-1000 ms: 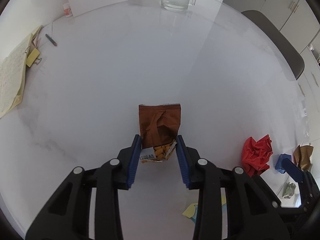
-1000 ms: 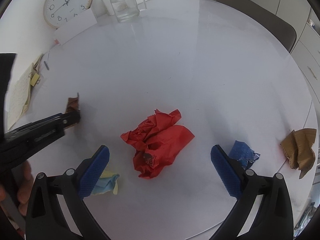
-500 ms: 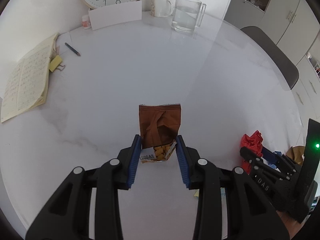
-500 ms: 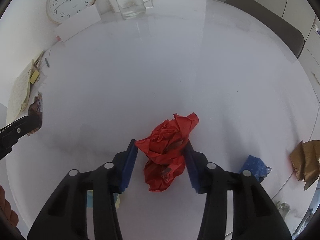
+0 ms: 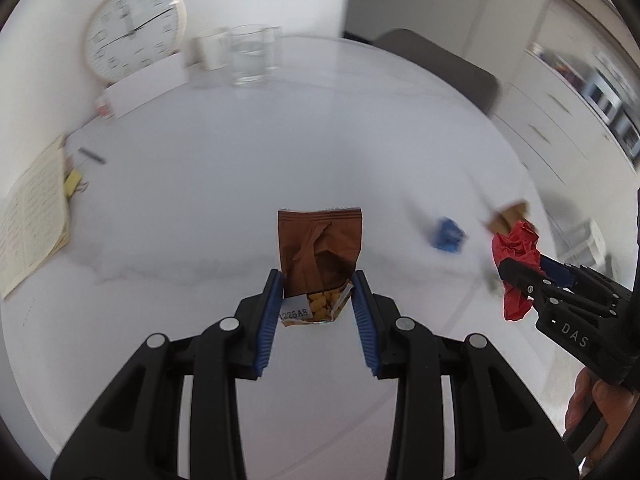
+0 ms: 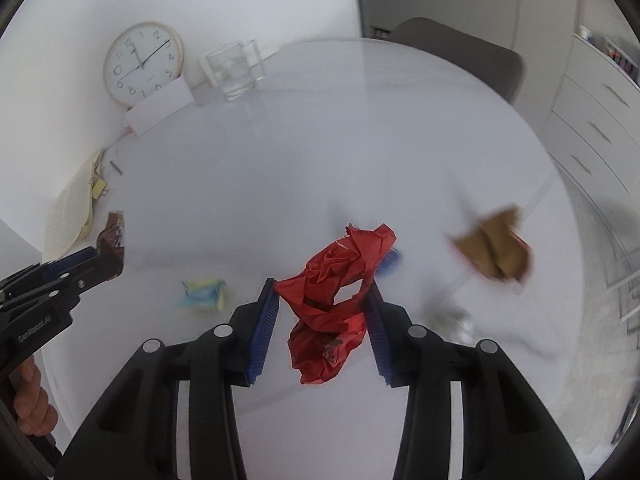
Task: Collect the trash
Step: 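Carry the brown bag and red paper over the bin, then open both tools over the bin to drop the bag and paper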
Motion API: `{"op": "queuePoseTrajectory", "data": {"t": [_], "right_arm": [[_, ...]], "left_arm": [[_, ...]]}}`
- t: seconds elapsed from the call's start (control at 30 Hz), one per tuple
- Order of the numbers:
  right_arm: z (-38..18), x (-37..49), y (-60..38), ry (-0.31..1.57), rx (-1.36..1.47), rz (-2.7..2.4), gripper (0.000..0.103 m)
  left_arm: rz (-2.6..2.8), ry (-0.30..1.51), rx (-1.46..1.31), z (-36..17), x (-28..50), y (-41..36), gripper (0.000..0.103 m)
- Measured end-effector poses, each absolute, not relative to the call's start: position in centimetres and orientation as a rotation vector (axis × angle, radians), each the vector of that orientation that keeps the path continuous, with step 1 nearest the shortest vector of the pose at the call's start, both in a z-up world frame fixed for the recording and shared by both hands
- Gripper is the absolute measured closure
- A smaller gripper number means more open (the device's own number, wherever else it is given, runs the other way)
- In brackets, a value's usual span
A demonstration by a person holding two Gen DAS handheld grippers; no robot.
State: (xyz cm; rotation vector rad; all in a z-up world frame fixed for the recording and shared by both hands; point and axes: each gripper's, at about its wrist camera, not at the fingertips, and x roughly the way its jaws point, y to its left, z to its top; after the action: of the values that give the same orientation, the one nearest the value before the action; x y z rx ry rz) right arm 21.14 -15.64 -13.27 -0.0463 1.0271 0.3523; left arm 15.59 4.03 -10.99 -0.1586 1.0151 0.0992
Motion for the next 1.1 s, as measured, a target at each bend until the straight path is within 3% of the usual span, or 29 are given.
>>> {"op": "queuePoseTrajectory", "data": {"t": [0.43, 0.77, 0.83, 0.9, 0.93, 1.1], "right_arm": [[-13.2, 11.2, -34.1, 1.054, 0.073, 0.111, 0.059], [-16.7, 9.5, -42.9, 1.104, 0.025, 0.189, 0.057], [-17.9, 9.6, -43.8, 1.116, 0.024, 0.225, 0.048], [-19.0, 9.9, -44.4, 1.135, 0.008, 0.233, 0.01], [-19.4, 9.9, -44.8, 1.137, -0.009, 0.209, 0.003], [-20.0, 10.0, -46.3, 1.16, -0.012, 0.194, 0.002]], "left_arm": [[-0.288, 1.047, 0.038, -10.3, 11.8, -16.4, 0.068], [-0.292, 1.108, -0.008, -11.6, 9.8, -28.0, 0.068], [-0.273, 1.121, -0.018, -12.0, 9.5, -29.2, 0.068], [-0.256, 1.136, -0.028, -12.4, 9.1, -30.1, 0.068], [-0.251, 1.14, -0.028, -12.6, 9.0, -30.6, 0.068], [-0.247, 1.154, 0.01, -13.3, 8.4, -32.4, 0.068]]}}
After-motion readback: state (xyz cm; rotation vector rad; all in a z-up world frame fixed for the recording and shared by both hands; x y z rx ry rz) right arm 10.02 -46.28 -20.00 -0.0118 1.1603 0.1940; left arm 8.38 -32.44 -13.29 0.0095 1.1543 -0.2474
